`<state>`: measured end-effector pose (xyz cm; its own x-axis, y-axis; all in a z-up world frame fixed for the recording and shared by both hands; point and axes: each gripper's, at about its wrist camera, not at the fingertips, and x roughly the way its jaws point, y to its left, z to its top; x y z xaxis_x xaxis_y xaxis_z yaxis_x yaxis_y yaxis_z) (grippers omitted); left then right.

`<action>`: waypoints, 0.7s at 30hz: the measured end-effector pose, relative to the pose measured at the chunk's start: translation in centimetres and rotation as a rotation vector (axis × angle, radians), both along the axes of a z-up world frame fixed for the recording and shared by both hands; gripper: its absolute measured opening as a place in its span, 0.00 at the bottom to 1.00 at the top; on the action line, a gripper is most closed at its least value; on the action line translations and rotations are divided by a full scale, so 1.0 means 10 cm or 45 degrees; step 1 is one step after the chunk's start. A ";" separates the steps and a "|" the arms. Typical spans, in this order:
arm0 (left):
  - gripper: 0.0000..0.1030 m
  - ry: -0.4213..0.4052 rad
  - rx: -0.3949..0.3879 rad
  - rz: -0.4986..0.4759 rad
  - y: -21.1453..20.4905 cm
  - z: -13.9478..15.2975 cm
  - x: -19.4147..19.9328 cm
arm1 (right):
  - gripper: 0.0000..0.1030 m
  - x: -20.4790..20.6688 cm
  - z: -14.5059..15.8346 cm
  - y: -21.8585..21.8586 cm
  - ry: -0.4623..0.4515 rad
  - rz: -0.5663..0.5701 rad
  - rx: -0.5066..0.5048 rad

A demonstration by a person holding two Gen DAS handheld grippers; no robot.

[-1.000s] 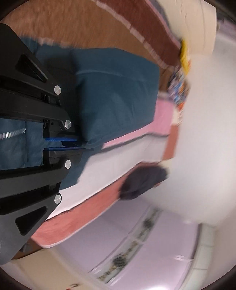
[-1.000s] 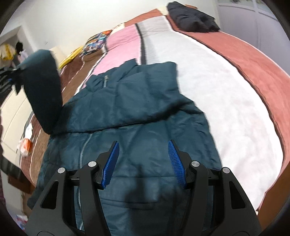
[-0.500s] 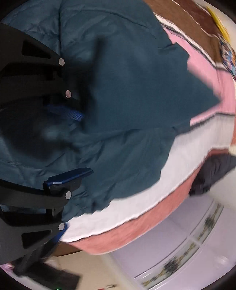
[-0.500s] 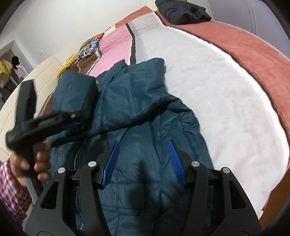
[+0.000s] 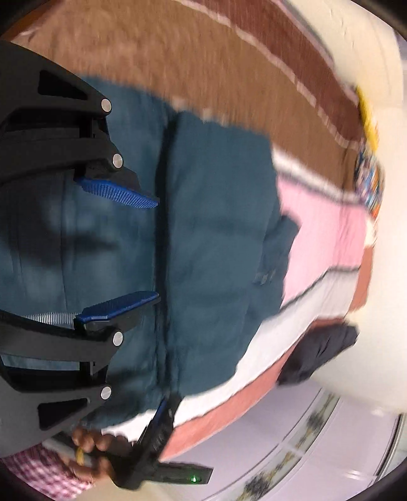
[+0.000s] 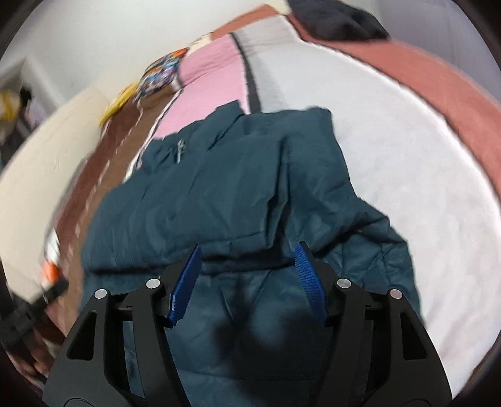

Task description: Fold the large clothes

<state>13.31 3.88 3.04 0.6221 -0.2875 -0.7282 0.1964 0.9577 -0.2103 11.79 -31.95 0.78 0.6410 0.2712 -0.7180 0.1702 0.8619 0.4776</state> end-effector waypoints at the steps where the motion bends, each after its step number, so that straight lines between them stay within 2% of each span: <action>1: 0.53 -0.009 0.002 0.036 0.10 -0.01 -0.02 | 0.60 0.05 -0.04 -0.07 0.022 -0.026 0.067; 4: 0.53 0.007 -0.037 0.115 0.33 -0.05 0.02 | 0.58 0.20 -0.13 -0.14 0.089 -0.068 0.167; 5: 0.53 0.009 -0.054 0.136 0.39 -0.05 0.02 | 0.47 0.24 -0.16 -0.14 0.110 -0.080 0.179; 6: 0.53 0.007 -0.066 0.150 0.42 -0.06 0.03 | 0.42 0.27 -0.16 -0.15 0.124 -0.083 0.188; 8: 0.53 0.002 -0.072 0.169 0.46 -0.06 0.04 | 0.15 0.34 -0.20 -0.13 0.162 -0.057 0.235; 9: 0.53 -0.004 -0.070 0.173 0.47 -0.06 0.05 | 0.11 0.34 -0.19 -0.12 0.172 -0.053 0.235; 15: 0.53 -0.056 -0.030 0.182 0.51 0.04 0.18 | 0.08 0.02 0.00 -0.08 0.130 -0.019 0.236; 21: 0.53 -0.016 0.021 0.191 0.39 -0.11 0.55 | 0.08 0.06 -0.21 -0.04 0.219 -0.029 0.152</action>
<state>18.78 7.73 1.99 0.6661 -0.1784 -0.7242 0.0530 0.9798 -0.1927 12.35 -32.31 -1.36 0.5189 0.3475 -0.7810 0.2769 0.7961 0.5381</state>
